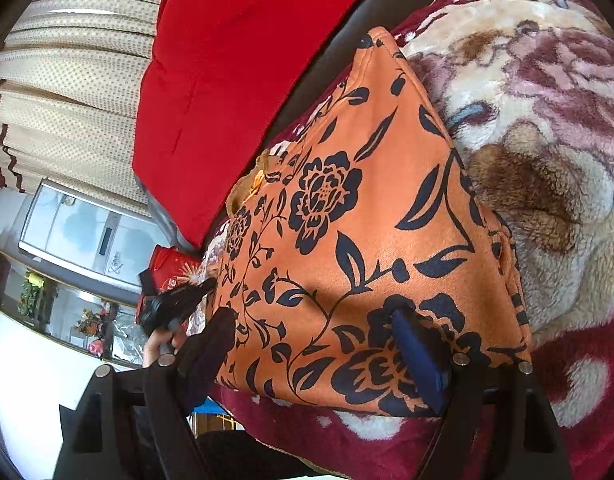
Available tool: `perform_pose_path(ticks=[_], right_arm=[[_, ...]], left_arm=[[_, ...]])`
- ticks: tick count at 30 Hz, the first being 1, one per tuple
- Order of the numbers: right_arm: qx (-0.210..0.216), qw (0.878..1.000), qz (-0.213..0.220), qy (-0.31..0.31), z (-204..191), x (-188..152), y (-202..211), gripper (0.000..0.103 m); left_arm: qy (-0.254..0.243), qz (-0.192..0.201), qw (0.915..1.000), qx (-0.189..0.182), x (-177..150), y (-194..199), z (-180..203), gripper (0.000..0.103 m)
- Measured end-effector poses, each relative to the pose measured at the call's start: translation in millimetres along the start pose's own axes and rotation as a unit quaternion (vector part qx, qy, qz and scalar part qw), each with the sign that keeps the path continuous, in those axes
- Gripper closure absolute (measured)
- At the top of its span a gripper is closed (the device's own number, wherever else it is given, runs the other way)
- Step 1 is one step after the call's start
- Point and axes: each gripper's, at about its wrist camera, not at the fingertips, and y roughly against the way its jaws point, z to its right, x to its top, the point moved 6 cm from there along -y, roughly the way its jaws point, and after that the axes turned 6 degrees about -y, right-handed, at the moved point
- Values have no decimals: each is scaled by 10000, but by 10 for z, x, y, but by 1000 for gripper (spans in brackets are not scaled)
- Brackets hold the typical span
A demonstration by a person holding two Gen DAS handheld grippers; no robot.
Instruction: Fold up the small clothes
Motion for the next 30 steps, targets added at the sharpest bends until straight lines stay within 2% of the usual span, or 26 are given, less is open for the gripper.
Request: perform_pose_path(ticks=[2,5,7,9,10,13,15,17,19,21,23,27,30], right_arm=[[79,9999,2,-62,25,25,-1,20],[112,9999,26,-114,12,31,25,20],[149,9995,146,-240,-28,70,88,19],[298,9989,269,-224,-147,191,143,19],[344,9985,366,-219,-211,304,159,18],[538,9972,427,-297,-283,760,20,18],[271,9966,375,-680,-70,1118,-202,18],[303,9940,391,-971,179,1436,-361,19],[381,9908,637,-1129,155,1510,-218,17],[424,9923,931,-697,-41,1422,5,17],[337,9933,1062,-319,-216,1131,260,17],[454,9921,1153,-213,-203,100,681,17],[477,9911,987,-750,159,-656,693,16]], left_arm=[[277,-25,9996,-61,4,-104,-95,94],[-3,116,9997,205,-35,72,-20,91],[-161,303,9990,295,-90,281,50,76],[-245,517,9979,295,-160,491,115,38],[-240,746,9964,335,-237,655,161,33],[-398,941,9946,189,-441,878,331,31],[-481,860,9951,2,-592,929,482,31],[-527,750,9956,-203,-816,1027,628,31],[-650,719,9949,-269,-985,1092,755,31],[-789,742,9938,-261,-1131,1119,904,30],[-900,731,9929,-279,-1193,1062,1053,29],[-1120,658,9912,-273,-1312,1014,1294,29],[-1173,615,9909,-243,-1367,977,1387,29]])
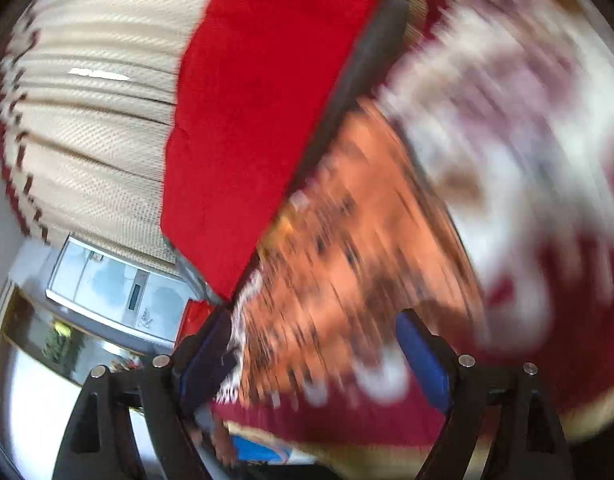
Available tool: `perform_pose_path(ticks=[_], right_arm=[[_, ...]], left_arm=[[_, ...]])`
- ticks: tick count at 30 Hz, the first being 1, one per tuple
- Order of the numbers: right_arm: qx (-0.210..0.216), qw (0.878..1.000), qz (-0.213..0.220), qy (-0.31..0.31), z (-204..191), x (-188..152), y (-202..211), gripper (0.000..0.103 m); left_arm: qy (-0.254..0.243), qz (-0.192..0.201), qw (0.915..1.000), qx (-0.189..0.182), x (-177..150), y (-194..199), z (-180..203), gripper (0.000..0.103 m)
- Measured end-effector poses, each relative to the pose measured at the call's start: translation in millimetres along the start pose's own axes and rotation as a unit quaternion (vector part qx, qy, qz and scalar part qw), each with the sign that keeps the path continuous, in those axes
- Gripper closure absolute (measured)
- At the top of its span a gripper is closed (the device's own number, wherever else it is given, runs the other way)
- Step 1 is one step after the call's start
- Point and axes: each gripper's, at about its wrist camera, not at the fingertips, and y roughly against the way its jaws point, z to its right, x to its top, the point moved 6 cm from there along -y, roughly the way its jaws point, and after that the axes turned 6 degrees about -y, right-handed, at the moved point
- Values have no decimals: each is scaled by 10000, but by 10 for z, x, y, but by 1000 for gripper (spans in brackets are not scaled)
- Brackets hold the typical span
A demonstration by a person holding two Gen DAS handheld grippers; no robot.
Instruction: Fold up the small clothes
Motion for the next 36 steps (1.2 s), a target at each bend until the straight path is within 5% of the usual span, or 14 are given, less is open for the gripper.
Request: perform_pose_path(ticks=[3,11,12,14,15,17,22,25,27,28,30,36], right_arm=[[-123,9989,-60,-442,313,-147,-68,16],[-224,9976,248,-599,234,311,-173,18],[-229,9972,248,-661,240,322,-209,25],[-414,9972,269,-561,240,362,-270,62],[-587,9970,191,-477,266,381,-325,92],[-838,9963,96,-184,252,387,-376,93],[-1572,9751,711,1393,-311,299,-154,94],[-1781,9792,316,914,76,346,-324,88],[-1256,9914,134,340,290,348,-332,77],[-908,9957,185,69,320,362,-267,51],[-318,9992,184,-160,259,385,-193,18],[-313,9986,416,17,41,632,-123,15]], left_arm=[[-77,-73,9999,70,-37,-12,61,29],[-149,-49,9998,110,-53,-5,138,29],[-174,-45,9998,106,-53,-10,149,29],[-205,-52,9997,122,-53,-33,178,29],[-210,-65,9997,114,-55,-46,192,29],[-262,-101,9996,92,-55,-73,232,29],[-327,-10,9994,121,-19,-133,325,29],[-449,-258,9986,134,-89,-341,380,28],[-696,-228,9968,311,-138,-441,399,17],[-777,-154,9962,351,-136,-428,405,17],[-680,-188,9970,325,-117,-396,396,17],[-821,-132,9961,310,-39,-389,455,17]])
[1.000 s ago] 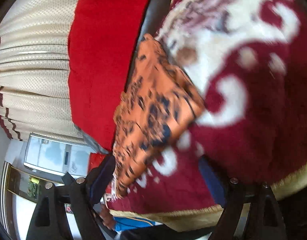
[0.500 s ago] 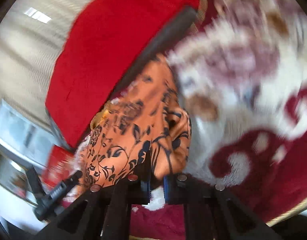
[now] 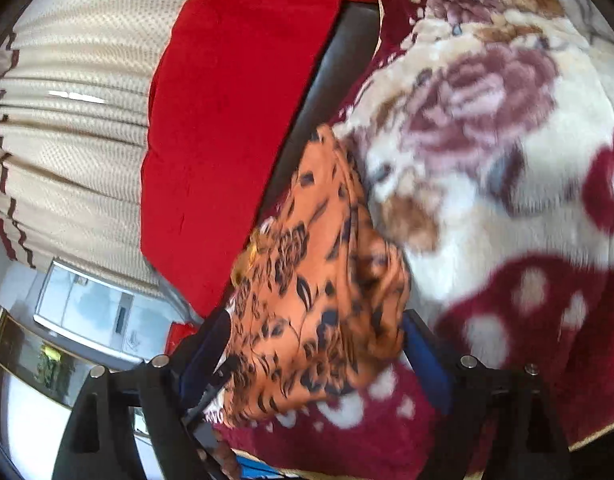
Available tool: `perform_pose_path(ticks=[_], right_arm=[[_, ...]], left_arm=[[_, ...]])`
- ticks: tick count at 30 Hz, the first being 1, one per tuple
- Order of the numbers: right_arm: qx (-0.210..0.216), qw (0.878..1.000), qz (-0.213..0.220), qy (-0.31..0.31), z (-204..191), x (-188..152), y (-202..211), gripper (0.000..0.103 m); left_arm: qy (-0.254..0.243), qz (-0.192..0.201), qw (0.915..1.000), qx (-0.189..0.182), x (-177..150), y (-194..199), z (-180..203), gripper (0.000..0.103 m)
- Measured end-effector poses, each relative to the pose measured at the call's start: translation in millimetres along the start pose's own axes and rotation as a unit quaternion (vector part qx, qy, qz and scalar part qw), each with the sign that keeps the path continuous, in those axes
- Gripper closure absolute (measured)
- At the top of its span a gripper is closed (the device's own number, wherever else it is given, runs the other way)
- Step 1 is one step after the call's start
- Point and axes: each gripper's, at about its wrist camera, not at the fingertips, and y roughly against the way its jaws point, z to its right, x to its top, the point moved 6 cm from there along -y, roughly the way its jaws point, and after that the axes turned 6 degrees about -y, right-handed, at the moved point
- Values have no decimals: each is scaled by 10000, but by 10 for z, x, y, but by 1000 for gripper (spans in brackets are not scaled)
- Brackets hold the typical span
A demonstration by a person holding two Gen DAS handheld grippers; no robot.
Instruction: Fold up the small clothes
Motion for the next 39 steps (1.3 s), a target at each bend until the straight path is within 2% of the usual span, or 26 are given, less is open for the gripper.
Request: perform_pose_path(ticks=[2,4,8,9,11,13,14,15,16,19,20,22,23,24,25,29,30,32,33,34,35,37,39], right_arm=[[-148,9997,147,93,-22,221,17,15],[-362,9988,164,278,-56,494,-61,15],[-712,9916,-808,713,-107,771,-689,18],[-828,9882,-1015,795,-114,819,-893,24],[-947,9815,-1416,878,-67,817,-1142,40],[-1075,9775,-1578,901,-56,844,-1340,85],[-1040,9754,-1706,929,-63,833,-1409,85],[-1192,9720,-1666,1148,-120,820,-1427,87],[-1377,9664,-1546,1524,-222,794,-1415,88],[-1611,9625,-1023,1927,-407,830,-1288,92],[-1748,9602,-899,1986,-396,852,-1279,93],[-1940,9599,-1046,1733,-185,865,-1406,93],[-1882,9626,-1076,1626,-107,866,-1446,92],[-1667,9706,-983,1428,-82,896,-1423,91],[-1589,9737,-942,1334,-61,915,-1404,87],[-1467,9804,-770,1069,-46,941,-1228,77],[-1479,9812,-654,1051,-65,951,-1131,73],[-1354,9857,-383,928,-105,958,-878,71],[-1227,9883,-252,865,-130,921,-757,55],[-1105,9904,-127,826,-156,858,-605,24],[-961,9921,50,802,-179,766,-440,15],[-658,9943,348,763,-203,580,-168,11],[-332,9976,219,560,-134,275,-22,11]], left_arm=[[-44,-148,9999,-26,-45,-101,3,15],[-30,-105,9999,-23,-54,-99,-5,13],[-58,-186,9998,-36,-39,-112,4,12],[-60,-190,9998,-40,-39,-115,6,12],[-64,-191,9998,-49,-40,-121,7,11],[-86,-186,9998,-50,-32,-148,-6,11],[-85,-183,9998,-64,-36,-154,-11,10],[-81,-174,9998,-83,-37,-157,-19,9],[-77,-164,9998,-91,-41,-157,-21,9],[-91,-137,9998,-88,-40,-194,-42,7],[-90,-125,9999,-80,-38,-202,-42,6],[-86,-118,9999,-75,-41,-214,-46,6],[-83,-115,9999,-76,-44,-212,-50,6],[-85,-123,9999,-78,-46,-210,-47,6],[-87,-133,9998,-81,-46,-211,-49,6],[-83,-134,9998,-76,-59,-216,-61,5],[-78,-143,9998,-72,-58,-216,-59,5],[-67,-160,9998,-69,-54,-221,-57,5],[-70,-164,9998,-68,-54,-222,-57,5],[-68,-165,9998,-74,-50,-217,-51,5],[-59,-162,9998,-78,-48,-218,-49,5],[-68,-156,9998,-68,-51,-221,-48,5],[-54,-159,9998,-79,-51,-227,-51,5]])
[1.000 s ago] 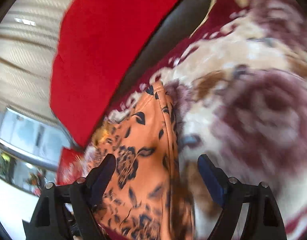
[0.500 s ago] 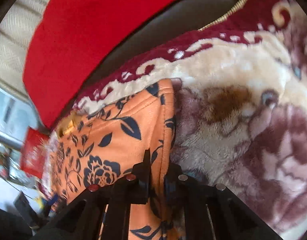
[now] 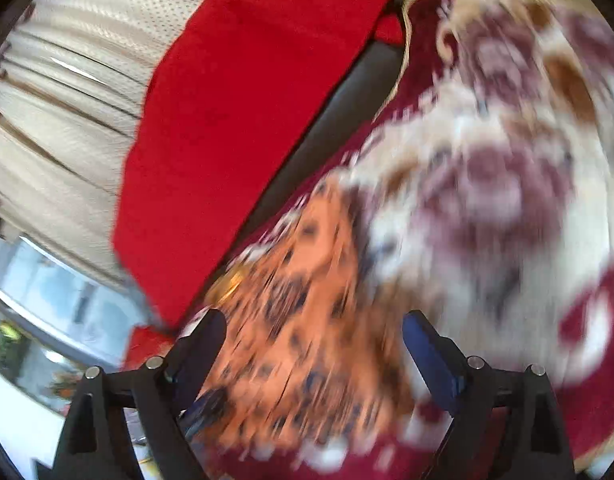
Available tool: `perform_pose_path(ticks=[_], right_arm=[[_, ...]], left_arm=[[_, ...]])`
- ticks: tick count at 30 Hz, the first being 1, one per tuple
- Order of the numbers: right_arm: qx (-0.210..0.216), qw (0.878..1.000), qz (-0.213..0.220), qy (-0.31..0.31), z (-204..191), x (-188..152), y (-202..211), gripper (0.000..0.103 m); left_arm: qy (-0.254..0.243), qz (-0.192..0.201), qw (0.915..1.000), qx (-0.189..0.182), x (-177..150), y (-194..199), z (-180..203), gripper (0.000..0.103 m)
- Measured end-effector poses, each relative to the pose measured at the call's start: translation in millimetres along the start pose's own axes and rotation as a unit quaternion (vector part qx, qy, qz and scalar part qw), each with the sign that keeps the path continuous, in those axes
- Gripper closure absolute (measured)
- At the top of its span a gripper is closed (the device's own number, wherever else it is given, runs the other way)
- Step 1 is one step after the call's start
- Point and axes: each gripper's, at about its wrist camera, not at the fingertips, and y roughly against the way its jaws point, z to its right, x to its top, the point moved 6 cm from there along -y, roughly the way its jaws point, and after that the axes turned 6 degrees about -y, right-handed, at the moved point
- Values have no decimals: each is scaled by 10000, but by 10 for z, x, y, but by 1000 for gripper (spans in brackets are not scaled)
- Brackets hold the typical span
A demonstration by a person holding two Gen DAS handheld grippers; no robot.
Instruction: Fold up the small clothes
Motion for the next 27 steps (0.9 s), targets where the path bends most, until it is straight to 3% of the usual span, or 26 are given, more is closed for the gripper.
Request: perform_pose_path(ticks=[2,5,8,18,22,25,27], right_arm=[[282,9987,-224,-373,92,-353,-12,11],[330,9950,-573,-752,217,-628,-250,11],[375,9937,-642,-839,203,-593,-490,11],[256,9956,-397,-810,76,-421,-655,13],[238,9974,-304,-610,4,-346,-674,21],[171,9978,-212,-600,18,-332,-671,22],[19,9971,-306,-692,110,-353,-736,23]], left_arm=[[-2,-4,10000,12,1,-2,1,5],[-2,-15,10000,14,1,-1,2,5],[52,-48,10000,8,2,43,-9,5],[69,-26,10000,39,-16,42,-19,5],[69,-41,10000,53,30,95,-38,5],[68,181,9998,38,81,166,-23,5],[-76,-65,9999,32,6,16,-4,5]])
